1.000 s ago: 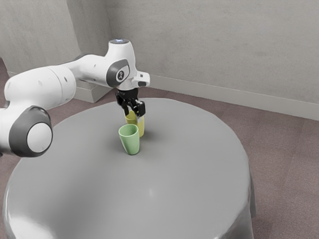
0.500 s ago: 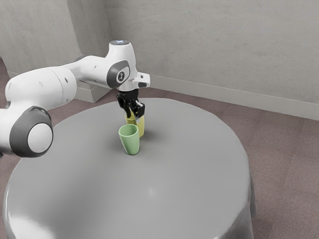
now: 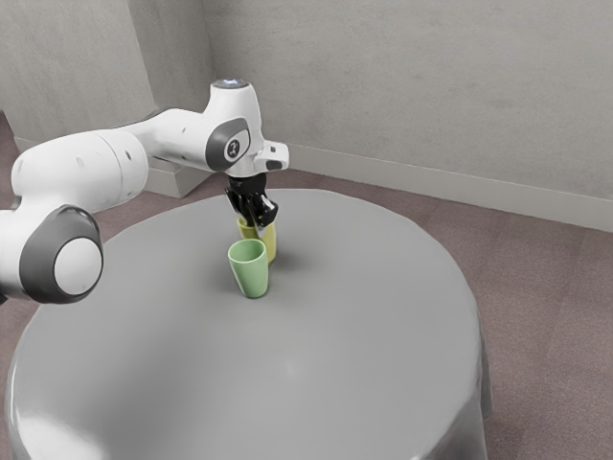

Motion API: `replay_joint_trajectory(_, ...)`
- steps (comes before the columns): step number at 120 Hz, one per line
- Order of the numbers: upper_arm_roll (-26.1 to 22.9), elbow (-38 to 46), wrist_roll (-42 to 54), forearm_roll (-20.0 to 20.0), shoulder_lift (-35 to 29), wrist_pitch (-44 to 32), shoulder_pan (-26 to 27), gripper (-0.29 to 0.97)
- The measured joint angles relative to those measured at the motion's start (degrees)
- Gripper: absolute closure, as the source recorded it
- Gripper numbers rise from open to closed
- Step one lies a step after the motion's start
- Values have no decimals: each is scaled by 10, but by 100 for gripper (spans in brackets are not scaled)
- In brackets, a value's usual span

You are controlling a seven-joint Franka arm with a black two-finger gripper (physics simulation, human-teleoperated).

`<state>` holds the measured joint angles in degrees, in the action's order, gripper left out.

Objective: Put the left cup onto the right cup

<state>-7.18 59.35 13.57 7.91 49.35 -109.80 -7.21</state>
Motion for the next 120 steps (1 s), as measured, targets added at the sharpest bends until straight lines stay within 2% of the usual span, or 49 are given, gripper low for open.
replay_joint_trajectory(44,1,0,1,1,-1,-2,0,76)
replay_joint_trajectory(85,0,0,1,3,-4,-3,0,78)
replay_joint_trajectory(120,1,22,3,3,-48,1,1,79)
